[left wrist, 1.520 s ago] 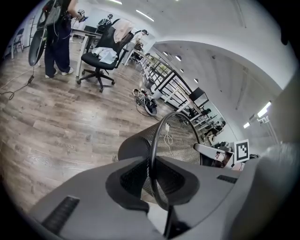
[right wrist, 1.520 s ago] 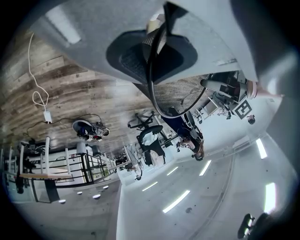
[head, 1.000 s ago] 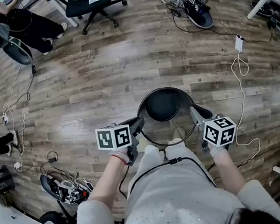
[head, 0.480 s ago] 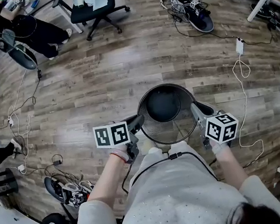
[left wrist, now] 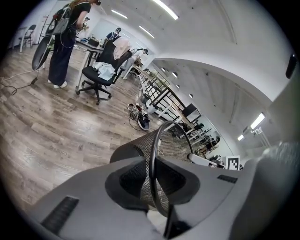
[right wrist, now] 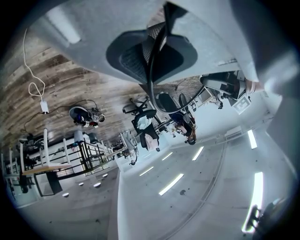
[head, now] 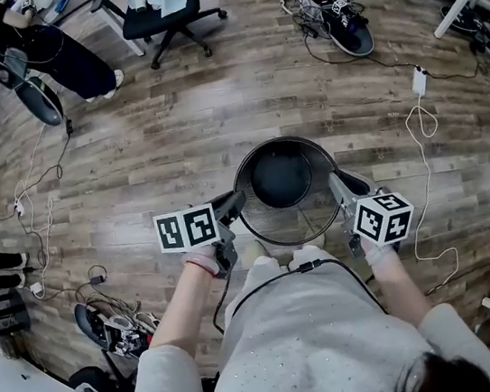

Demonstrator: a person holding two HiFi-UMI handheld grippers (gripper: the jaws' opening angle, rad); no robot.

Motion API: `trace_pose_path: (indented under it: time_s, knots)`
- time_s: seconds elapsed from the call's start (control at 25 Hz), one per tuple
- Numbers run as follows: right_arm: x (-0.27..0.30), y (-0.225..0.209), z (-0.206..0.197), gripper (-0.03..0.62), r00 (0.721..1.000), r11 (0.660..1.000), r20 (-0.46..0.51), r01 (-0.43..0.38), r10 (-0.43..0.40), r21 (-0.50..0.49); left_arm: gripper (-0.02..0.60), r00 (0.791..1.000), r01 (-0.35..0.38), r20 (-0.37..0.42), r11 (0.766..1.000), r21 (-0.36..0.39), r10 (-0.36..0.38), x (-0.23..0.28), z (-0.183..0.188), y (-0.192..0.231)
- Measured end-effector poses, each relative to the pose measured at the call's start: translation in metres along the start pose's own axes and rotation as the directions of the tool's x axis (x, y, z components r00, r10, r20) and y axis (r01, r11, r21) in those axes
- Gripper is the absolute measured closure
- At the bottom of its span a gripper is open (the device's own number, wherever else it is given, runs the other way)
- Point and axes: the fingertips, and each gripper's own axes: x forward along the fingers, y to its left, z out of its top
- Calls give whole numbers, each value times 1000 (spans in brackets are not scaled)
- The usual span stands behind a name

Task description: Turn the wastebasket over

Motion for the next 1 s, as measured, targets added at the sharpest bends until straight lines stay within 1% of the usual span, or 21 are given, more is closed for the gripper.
trace_pose_path:
  time_s: [0.12,0.4,0.72,1.0]
  knots:
    - [-3,-12,6,559,1000,1000,3,-6,6,-1,525,1000,-2,17,1000,-18,3,10,1,-8]
    - [-20,-45,20,559,1000,1000,26,3,-2,-19,526,999,10,37,1000,-25,-10,40,-4,-34]
    - [-47,-86,36,559,994,998,89,66,-67,21,528,998,49,-27,999,-8,-50,80,-5,-67]
    - [-64,-126,44,560,987,992,115,107,-114,63,529,995,67,-78,997,25,-65,118,-3,-92]
